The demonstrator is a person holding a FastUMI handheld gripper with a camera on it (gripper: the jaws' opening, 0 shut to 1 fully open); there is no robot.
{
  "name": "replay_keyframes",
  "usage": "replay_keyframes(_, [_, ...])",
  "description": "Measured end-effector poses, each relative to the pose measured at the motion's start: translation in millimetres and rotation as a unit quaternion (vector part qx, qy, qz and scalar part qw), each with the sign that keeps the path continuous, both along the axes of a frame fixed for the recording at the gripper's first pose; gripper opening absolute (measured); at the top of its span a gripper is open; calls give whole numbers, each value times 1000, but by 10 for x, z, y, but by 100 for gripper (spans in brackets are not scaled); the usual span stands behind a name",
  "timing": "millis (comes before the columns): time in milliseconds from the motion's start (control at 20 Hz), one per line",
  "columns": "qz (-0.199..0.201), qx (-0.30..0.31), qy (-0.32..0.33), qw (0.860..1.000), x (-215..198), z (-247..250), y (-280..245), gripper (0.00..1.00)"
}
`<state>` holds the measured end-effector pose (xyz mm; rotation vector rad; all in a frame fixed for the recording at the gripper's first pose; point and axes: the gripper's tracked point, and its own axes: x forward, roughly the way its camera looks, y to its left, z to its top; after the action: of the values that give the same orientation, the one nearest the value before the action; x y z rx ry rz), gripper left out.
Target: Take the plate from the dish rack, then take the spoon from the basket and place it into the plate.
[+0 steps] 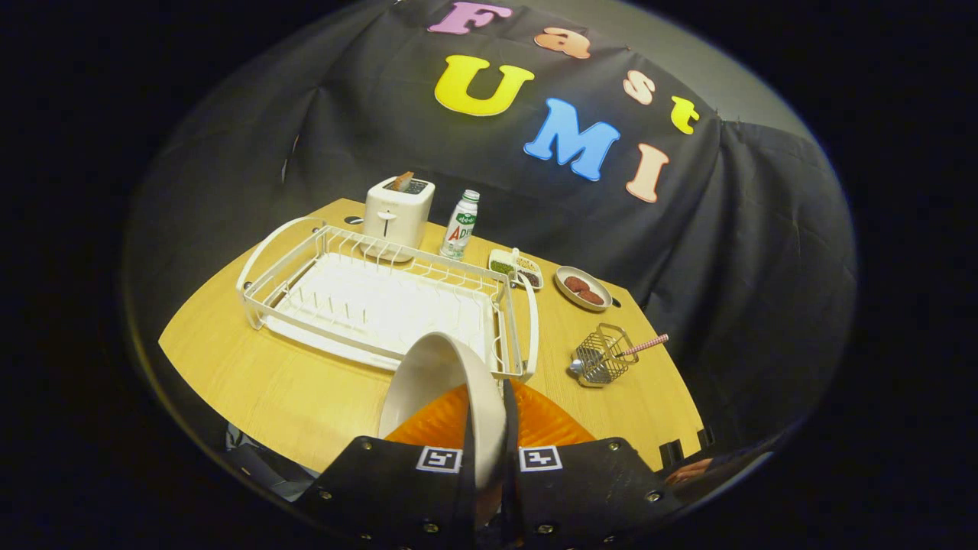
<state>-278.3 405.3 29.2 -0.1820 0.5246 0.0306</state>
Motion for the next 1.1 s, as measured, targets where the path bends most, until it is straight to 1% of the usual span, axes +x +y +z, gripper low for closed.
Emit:
replay_keyframes(300, [-27, 33, 28, 999, 12, -231, -115, 13])
replay_keyframes(600, [-52, 90, 44, 994, 48, -399, -173, 13])
replay_keyframes(900, [-70, 155, 49, 984, 151, -562, -180, 13])
replay_keyframes(1100, [-81, 212, 62, 972, 134, -725, -142, 13])
